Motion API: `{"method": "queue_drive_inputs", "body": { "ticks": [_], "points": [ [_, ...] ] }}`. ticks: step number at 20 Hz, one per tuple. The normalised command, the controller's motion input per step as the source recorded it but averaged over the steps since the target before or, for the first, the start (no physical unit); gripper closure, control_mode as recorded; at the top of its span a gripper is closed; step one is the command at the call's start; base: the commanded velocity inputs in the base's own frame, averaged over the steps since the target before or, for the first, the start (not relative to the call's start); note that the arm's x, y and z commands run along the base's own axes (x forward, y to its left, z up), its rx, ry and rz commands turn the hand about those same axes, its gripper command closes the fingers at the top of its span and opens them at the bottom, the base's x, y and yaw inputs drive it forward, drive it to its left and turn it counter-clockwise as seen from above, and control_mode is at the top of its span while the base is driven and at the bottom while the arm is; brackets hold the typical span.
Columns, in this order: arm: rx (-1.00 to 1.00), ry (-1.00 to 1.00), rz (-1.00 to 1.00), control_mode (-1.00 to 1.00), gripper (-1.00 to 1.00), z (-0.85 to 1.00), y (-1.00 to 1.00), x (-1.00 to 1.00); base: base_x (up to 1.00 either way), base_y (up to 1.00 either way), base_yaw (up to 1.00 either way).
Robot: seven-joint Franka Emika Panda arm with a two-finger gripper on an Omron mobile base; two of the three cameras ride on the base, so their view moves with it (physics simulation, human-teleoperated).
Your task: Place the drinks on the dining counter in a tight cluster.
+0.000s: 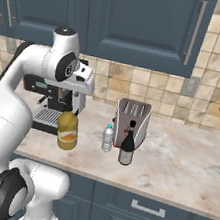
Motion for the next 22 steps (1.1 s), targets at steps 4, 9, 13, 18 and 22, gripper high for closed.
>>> {"method": "queue_drive_inputs", "body": {
  "ticks": [4,9,13,18,22],
  "points": [
    [0.0,-0.02,0.0,-1.0,-1.0,-0.02,0.0,-0.41,0.0,0.0,0.0],
    [0.0,0.14,0.0,-1.0,-1.0,-0.29,0.0,-0.22,0.0,0.0,0.0],
    [0.0,0.23,0.01,-1.0,-1.0,-0.21,0.0,0.17,0.0,0.0,0.0],
    [0.0,0.28,0.01,-1.0,-1.0,-0.14,0.0,0.48,0.0,0.0,0.0],
    [0.0,0.16,0.04,-1.0,-1.0,-0.03,0.0,0.51,0.0,0.0,0.0]
  ]
}}
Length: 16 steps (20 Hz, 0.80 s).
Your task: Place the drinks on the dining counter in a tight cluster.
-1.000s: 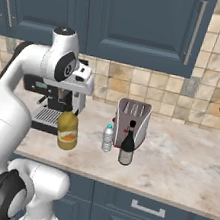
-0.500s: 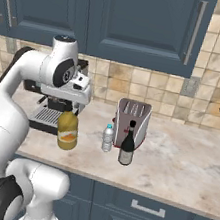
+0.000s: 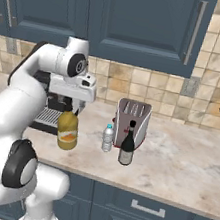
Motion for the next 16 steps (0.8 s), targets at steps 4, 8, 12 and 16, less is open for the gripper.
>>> {"method": "queue_drive_inputs", "body": {
  "ticks": [4,8,12,16],
  "points": [
    [0.0,0.04,0.06,-1.0,-1.0,-0.15,0.08,0.11,0.0,0.0,0.0],
    [0.03,0.0,0.09,-1.0,-1.0,-0.27,0.06,0.0,0.0,0.0,0.0],
    [0.04,-0.03,0.1,-1.0,-1.0,-0.27,0.06,0.0,0.0,0.0,0.0],
    [0.01,-0.02,0.12,-1.0,-1.0,-0.23,0.1,0.0,0.0,0.0,0.0]
  ]
}}
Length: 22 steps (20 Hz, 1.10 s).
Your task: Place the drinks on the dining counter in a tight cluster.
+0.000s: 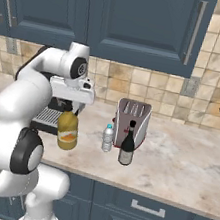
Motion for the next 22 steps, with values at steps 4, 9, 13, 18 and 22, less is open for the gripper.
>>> {"method": "queue_drive_inputs", "body": {
  "ticks": [4,9,13,18,22],
  "points": [
    [0.0,0.0,0.13,-1.0,-1.0,-0.09,0.1,0.0,0.0,0.0,0.0],
    [0.0,0.0,0.1,-1.0,-1.0,-0.08,0.17,0.05,0.0,0.0,0.0],
    [0.0,-0.01,0.08,-1.0,-1.0,-0.05,0.08,0.12,0.0,0.0,0.0],
    [0.0,0.0,0.0,-1.0,-1.0,0.0,0.0,0.17,0.0,0.0,0.0],
    [0.0,0.0,0.0,-1.0,-1.0,0.0,0.0,0.29,0.0,0.0,0.0]
  ]
}}
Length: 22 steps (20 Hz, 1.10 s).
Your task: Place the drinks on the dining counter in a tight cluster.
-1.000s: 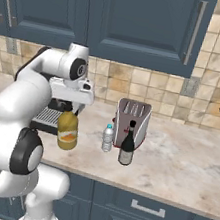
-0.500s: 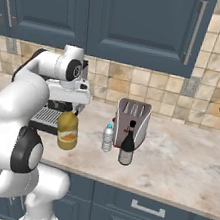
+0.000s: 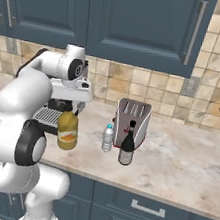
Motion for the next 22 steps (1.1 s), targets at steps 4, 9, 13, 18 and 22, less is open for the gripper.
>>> {"method": "queue_drive_inputs", "body": {
  "ticks": [4,9,13,18,22],
  "points": [
    [0.0,0.0,0.0,-1.0,-1.0,0.0,0.01,0.24,0.0,0.0,0.0],
    [0.0,0.0,0.0,-1.0,-1.0,0.0,0.04,0.09,0.0,0.0,0.0],
    [0.0,0.0,0.0,-1.0,-1.0,-0.03,0.0,-0.22,0.0,0.0,0.0],
    [0.0,0.0,-0.01,-1.0,-1.0,-0.05,0.0,-0.48,0.0,0.0,0.0],
    [0.0,0.0,0.0,-1.0,-1.0,0.0,0.0,-0.06,0.0,0.0,0.0]
  ]
}}
